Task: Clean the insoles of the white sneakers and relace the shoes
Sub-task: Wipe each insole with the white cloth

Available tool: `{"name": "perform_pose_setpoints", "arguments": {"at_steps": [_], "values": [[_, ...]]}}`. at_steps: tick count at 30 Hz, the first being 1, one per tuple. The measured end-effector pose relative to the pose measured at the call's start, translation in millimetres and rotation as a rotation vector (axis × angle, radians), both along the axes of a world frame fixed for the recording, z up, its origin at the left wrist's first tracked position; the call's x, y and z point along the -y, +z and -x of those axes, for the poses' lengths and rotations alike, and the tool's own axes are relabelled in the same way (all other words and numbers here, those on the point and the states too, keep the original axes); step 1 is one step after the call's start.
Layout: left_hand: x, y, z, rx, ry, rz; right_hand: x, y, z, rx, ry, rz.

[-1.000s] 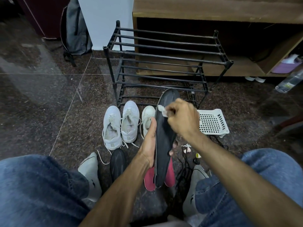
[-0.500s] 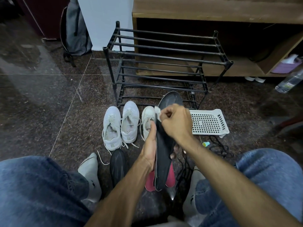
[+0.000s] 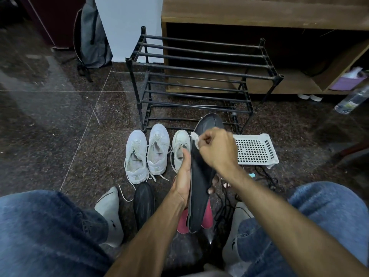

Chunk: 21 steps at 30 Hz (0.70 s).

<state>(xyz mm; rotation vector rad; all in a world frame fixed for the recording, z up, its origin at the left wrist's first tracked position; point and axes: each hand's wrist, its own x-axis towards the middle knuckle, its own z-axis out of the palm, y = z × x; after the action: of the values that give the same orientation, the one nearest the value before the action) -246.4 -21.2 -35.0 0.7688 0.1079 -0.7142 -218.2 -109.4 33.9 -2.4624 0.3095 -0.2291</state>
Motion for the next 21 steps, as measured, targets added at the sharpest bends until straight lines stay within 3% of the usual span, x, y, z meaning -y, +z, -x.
{"name": "perform_pose_setpoints", "arguments": {"at_steps": [3, 5, 9, 13, 16, 19, 21], "values": [[-3, -5, -5, 0.007, -0.033, 0.018, 7, 5, -20, -0.036, -0.062, -0.08], [-6, 3, -6, 0.022, -0.017, 0.001, 2, 4, -8, -0.049, 0.011, -0.113], [-7, 2, -5, 0.063, 0.196, -0.139, -14, -7, 37, -0.081, 0.194, -0.135], [-5, 3, -2, -0.013, 0.064, -0.061, -2, -12, 11, 0.048, 0.118, 0.028], [-5, -1, -3, 0.006, -0.035, 0.04, 12, -5, -18, 0.038, -0.009, 0.002], [-7, -2, -4, 0.018, -0.028, 0.035, 8, -7, -5, 0.02, 0.065, -0.046], [-7, -3, -5, 0.018, 0.094, -0.023, -4, -14, 25, -0.01, 0.18, -0.093]]}}
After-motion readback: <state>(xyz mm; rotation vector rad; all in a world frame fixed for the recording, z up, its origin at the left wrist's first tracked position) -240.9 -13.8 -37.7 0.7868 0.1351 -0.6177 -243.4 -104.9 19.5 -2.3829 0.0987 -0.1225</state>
